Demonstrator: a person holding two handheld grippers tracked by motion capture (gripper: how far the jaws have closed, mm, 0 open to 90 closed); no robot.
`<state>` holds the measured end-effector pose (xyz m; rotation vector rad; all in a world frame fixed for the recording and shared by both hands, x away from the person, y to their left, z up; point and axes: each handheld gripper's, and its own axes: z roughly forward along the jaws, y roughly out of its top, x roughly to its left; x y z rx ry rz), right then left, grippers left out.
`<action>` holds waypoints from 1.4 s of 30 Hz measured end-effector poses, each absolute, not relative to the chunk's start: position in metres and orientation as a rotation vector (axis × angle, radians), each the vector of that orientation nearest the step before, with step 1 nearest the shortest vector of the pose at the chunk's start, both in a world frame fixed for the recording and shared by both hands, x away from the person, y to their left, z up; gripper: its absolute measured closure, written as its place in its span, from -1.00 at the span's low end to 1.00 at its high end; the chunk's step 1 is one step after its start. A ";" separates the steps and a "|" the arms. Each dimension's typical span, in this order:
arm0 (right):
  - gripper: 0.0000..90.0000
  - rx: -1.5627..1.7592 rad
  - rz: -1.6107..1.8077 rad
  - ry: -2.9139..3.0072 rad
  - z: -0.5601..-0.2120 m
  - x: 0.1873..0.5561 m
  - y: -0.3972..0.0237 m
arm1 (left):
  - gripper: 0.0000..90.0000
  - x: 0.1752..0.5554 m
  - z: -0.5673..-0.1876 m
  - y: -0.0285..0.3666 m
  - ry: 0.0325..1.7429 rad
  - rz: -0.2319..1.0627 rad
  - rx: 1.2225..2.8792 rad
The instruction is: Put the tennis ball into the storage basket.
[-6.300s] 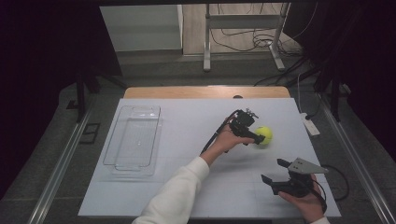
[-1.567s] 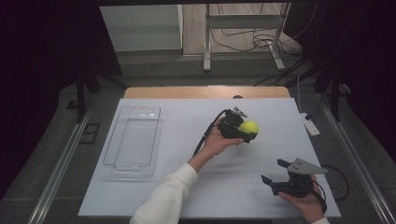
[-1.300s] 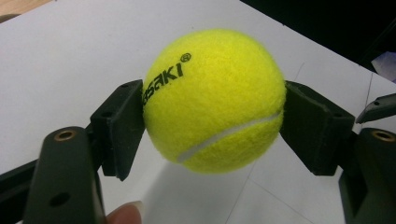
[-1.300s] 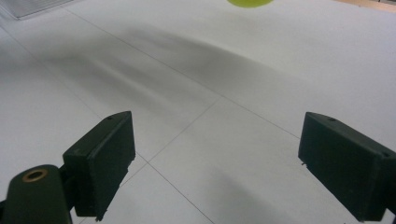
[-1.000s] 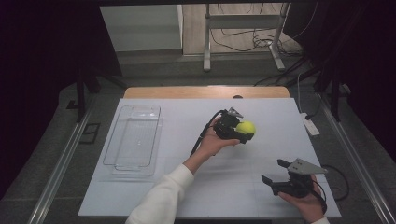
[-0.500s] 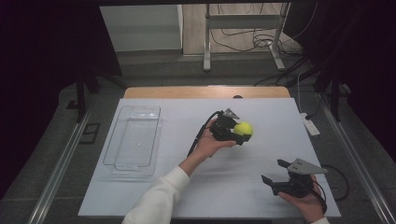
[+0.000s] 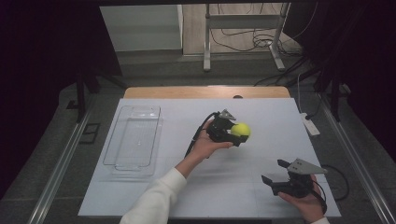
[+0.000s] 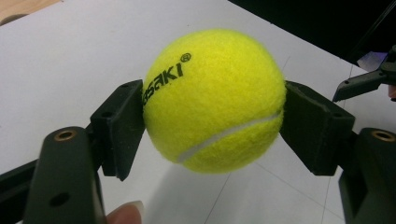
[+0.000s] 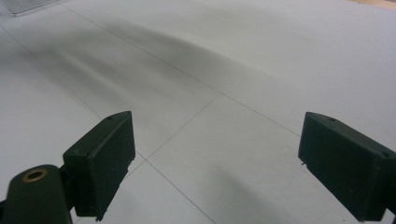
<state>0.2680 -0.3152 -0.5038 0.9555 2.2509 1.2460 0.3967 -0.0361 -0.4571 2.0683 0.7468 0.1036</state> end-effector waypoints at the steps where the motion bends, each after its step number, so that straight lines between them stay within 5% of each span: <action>1: -0.75 0.956 1.246 2.251 -0.504 0.268 -0.315 | -0.40 0.397 -0.457 -0.036 0.747 0.104 2.068; 42: -0.75 0.960 1.217 2.254 -0.505 0.267 -0.313 | -0.40 0.375 -0.448 0.021 0.750 0.143 2.003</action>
